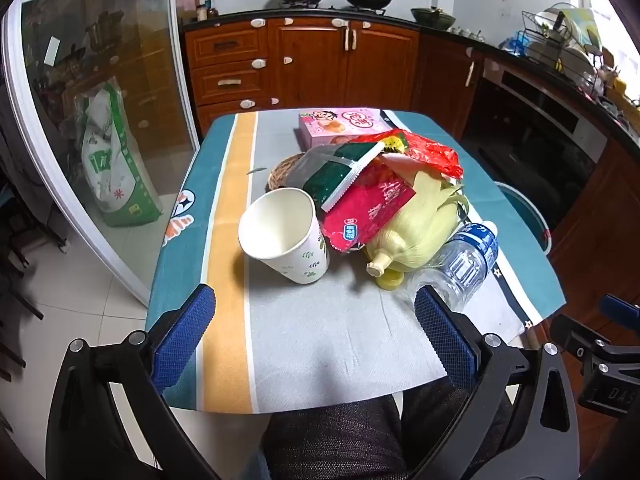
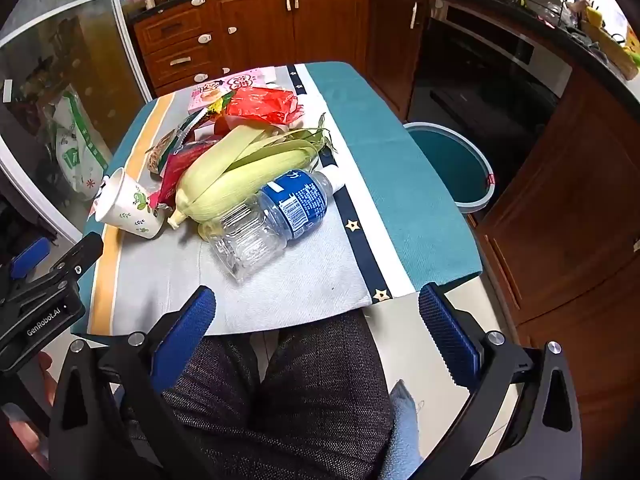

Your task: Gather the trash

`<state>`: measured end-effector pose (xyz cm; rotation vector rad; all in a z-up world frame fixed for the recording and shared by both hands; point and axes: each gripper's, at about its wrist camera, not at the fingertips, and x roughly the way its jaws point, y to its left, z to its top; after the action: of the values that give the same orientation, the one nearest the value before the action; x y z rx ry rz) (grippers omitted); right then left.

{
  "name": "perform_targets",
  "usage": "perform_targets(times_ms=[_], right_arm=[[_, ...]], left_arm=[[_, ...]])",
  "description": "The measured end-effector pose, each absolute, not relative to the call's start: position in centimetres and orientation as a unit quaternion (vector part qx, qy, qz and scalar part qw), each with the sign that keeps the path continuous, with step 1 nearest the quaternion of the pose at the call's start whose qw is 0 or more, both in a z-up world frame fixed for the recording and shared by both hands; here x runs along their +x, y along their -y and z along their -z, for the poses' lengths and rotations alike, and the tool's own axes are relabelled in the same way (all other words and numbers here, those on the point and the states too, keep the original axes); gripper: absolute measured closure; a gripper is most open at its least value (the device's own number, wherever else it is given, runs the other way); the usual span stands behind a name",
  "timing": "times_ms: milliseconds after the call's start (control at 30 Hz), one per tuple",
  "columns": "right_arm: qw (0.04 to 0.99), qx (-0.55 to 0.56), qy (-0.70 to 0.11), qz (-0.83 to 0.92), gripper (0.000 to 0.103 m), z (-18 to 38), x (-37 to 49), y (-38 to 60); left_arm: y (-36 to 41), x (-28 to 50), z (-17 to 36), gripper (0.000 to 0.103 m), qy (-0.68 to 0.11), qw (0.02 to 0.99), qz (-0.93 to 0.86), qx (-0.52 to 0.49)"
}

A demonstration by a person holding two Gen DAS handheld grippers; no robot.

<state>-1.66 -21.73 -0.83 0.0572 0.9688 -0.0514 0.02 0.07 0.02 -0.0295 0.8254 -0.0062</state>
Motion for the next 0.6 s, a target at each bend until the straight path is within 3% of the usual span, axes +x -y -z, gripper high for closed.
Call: perform_targets(times_ms=[600], right_arm=[[0.887,0.027,-0.461,0.024,0.005,-0.3,-2.0,21.8]], left_arm=[[0.3,-0.2,-0.3,0.003,-0.395,0.919,0.002,-0.008]])
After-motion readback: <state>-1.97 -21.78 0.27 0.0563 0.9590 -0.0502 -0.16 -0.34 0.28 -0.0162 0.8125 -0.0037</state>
